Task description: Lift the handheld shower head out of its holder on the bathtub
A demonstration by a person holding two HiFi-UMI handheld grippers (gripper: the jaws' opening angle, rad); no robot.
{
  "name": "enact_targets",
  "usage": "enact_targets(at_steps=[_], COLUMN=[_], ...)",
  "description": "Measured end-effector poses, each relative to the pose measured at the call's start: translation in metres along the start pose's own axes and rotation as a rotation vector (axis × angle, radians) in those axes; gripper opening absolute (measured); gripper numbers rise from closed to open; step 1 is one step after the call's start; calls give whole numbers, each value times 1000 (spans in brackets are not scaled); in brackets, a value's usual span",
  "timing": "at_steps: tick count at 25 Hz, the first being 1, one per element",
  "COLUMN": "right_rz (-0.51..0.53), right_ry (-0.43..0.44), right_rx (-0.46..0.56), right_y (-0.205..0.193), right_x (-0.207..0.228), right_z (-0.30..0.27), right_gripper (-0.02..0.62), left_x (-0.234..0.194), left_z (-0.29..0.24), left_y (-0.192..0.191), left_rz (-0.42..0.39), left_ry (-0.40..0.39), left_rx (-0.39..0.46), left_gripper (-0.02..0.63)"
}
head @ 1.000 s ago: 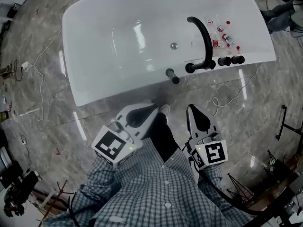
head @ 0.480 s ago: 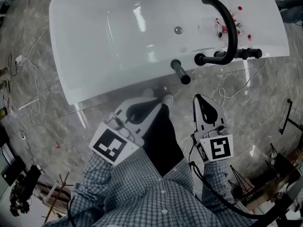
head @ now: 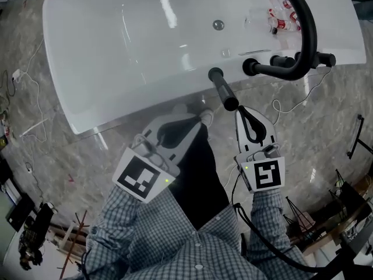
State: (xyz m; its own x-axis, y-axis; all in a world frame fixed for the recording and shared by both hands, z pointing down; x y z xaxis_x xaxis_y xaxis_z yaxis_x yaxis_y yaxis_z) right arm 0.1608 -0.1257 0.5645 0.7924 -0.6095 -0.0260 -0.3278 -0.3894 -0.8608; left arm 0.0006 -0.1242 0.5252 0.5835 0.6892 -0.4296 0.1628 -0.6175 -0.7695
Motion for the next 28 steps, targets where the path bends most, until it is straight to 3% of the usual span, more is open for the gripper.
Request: enact_targets(at_steps=[6, 11, 17, 18, 20, 28], right_rz=[47, 101, 44, 30, 5, 67], right_ry=[9, 37, 10, 15, 27, 21], right_rx=[-11, -59, -72, -95, -130, -145], right_y=[-19, -38, -45, -49, -54, -48], right_x=[15, 17, 14, 12, 8, 2], right_z=[-20, -40, -63, -67, -74, -100], right_gripper=[20, 20, 23, 31, 132, 133], left_x=[-18, -25, -29, -30, -31, -40], left_z=[-24, -34, -33, -33, -32, -25], left_y=[-6, -10, -15, -15, -15, -10], left_rz=[-66, -73, -61, -58, -47, 17], left_ry=[-7, -12, 3, 5, 5, 26], left_rx=[-28, -43, -49, -48, -44, 17], left_gripper=[5, 5, 5, 5, 5, 5])
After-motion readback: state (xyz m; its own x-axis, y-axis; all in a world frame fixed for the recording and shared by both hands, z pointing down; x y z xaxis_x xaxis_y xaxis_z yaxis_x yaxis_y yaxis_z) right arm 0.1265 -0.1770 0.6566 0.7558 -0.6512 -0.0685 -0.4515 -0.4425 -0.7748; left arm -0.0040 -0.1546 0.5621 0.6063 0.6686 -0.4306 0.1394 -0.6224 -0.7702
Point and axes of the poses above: the fingertips, and each gripper's own axes: z backward along the fingers, x to its right, y out of its top, the point moved 6 cm from there along z, backward along the fingers, and after that the axes turned 8 degrees about z, right-handed, at the moved point
